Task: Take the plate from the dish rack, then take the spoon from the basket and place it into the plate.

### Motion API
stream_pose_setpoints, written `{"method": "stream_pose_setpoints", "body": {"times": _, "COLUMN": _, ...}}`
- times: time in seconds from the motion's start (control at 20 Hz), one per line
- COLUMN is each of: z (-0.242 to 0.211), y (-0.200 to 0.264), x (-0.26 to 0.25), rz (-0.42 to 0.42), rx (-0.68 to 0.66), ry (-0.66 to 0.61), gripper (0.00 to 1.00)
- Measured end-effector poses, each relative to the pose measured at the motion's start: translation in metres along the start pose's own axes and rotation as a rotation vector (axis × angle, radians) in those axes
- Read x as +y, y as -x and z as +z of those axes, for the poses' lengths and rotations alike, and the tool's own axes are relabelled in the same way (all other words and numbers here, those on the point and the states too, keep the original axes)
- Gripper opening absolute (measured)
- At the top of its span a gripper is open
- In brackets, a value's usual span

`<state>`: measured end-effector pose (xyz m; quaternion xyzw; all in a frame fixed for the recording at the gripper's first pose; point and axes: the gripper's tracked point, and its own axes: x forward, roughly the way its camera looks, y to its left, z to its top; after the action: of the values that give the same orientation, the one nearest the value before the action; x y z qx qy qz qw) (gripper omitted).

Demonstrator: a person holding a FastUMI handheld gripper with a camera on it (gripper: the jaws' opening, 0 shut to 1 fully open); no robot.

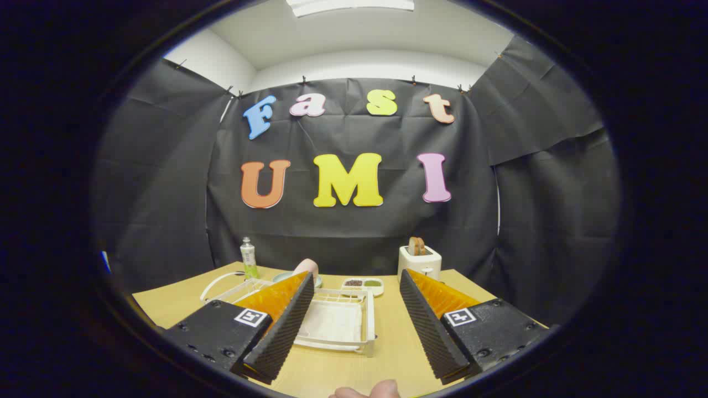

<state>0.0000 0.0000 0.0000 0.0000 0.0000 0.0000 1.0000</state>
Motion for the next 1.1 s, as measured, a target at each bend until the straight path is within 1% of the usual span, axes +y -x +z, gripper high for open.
{"method": "stream_pose_setpoints", "body": {"times": 0.1, "z": 0.000, "y": 0.000, "x": -0.002, "rz": -0.012, "rx": -0.004, "ry": 0.020, "gripper": 1.00}}
{"method": "stream_pose_setpoints", "body": {"times": 0.35, "z": 0.006, "y": 0.004, "x": 0.002, "rz": 0.009, "rx": -0.033, "ry": 0.032, "gripper": 1.00}}
{"method": "stream_pose_setpoints", "body": {"times": 0.85, "z": 0.010, "y": 0.003, "x": 0.005, "rz": 0.017, "rx": -0.025, "ry": 0.054, "gripper": 1.00}}
{"method": "stream_pose_setpoints", "body": {"times": 1.1, "z": 0.022, "y": 0.000, "x": 0.011, "rz": 0.048, "rx": -0.026, "ry": 0.057, "gripper": 1.00}}
